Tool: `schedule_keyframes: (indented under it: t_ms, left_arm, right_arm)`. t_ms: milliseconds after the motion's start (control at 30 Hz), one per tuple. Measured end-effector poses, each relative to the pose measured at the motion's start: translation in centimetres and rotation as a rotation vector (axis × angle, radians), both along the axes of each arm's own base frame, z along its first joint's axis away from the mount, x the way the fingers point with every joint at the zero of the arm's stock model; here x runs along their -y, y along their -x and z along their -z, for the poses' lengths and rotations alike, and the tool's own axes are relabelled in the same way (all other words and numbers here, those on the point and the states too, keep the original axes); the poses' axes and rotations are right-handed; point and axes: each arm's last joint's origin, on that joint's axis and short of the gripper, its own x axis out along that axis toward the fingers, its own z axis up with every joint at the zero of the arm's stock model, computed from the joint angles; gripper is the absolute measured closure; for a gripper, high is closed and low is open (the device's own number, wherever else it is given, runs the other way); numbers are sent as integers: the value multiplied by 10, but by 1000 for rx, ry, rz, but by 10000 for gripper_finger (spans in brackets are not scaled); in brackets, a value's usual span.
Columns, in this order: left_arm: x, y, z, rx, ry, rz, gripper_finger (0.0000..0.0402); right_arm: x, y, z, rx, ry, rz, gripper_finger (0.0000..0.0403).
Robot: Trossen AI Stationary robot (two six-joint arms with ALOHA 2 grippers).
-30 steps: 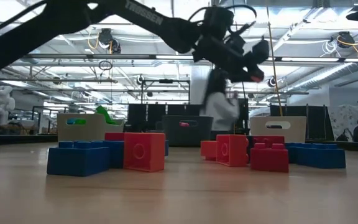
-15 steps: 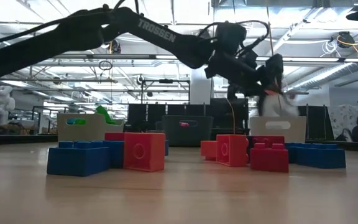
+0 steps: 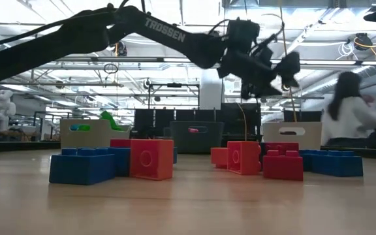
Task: Sort blocks by size
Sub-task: Put the small blue 4 stud game piece into the white bin
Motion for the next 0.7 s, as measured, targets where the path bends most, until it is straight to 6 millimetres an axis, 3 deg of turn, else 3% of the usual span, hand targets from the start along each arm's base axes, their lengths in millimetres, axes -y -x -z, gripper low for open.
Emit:
schedule_keyframes:
  t_ms: [167, 300, 400, 567, 700]
  left_arm:
    - [26, 3, -37, 24, 53, 176, 141]
    - [82, 26, -91, -129, -102, 388, 140]
    - [125, 48, -110, -296, -150, 500, 139]
    - [174, 66, -88, -571, -55, 577, 139]
    - [211, 71, -45, -802, 11, 599, 139]
  right_arm:
    - [0, 0, 0, 0, -1, -1, 165]
    - [0, 0, 0, 0, -1, -5, 165]
    - [0, 0, 0, -1, 2, -6, 165]
    - [0, 0, 0, -1, 2, -5, 165]
    - [0, 0, 0, -1, 5, -6, 165]
